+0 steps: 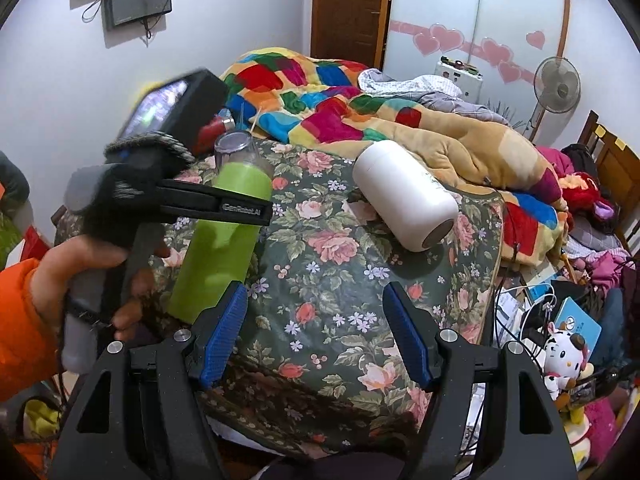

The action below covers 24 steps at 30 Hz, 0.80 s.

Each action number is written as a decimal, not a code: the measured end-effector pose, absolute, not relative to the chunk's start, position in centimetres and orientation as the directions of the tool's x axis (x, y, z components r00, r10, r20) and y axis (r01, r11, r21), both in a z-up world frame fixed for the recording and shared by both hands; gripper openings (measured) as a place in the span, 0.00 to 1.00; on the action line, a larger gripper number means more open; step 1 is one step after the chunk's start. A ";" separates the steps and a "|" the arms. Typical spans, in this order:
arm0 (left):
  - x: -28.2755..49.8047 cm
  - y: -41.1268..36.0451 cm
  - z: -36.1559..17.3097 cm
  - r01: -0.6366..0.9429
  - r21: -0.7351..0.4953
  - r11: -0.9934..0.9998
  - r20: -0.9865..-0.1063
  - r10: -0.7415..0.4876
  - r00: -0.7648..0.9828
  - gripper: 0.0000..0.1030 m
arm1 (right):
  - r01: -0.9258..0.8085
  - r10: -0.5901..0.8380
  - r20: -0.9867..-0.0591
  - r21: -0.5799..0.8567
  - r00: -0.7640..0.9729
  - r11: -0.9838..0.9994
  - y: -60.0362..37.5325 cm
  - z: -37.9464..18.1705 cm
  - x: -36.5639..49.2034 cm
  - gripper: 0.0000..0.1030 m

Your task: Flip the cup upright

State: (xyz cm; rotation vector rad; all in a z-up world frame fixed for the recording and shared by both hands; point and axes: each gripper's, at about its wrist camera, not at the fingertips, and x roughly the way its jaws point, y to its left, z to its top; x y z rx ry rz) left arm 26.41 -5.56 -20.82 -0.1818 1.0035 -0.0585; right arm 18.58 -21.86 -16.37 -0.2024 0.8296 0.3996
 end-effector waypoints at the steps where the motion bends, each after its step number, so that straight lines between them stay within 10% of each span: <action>1: 25.7 -5.5 -20.0 -0.029 -0.177 0.984 -0.818 -0.131 0.560 0.61 | -0.419 0.266 -0.748 -0.018 0.608 0.908 -21.9 -16.3 18.6 0.65; 24: 27.1 -7.2 -15.8 0.031 -0.077 0.997 -0.713 -0.077 0.697 0.61 | -0.402 0.265 -0.742 -0.007 0.616 0.915 -21.5 -16.0 19.4 0.65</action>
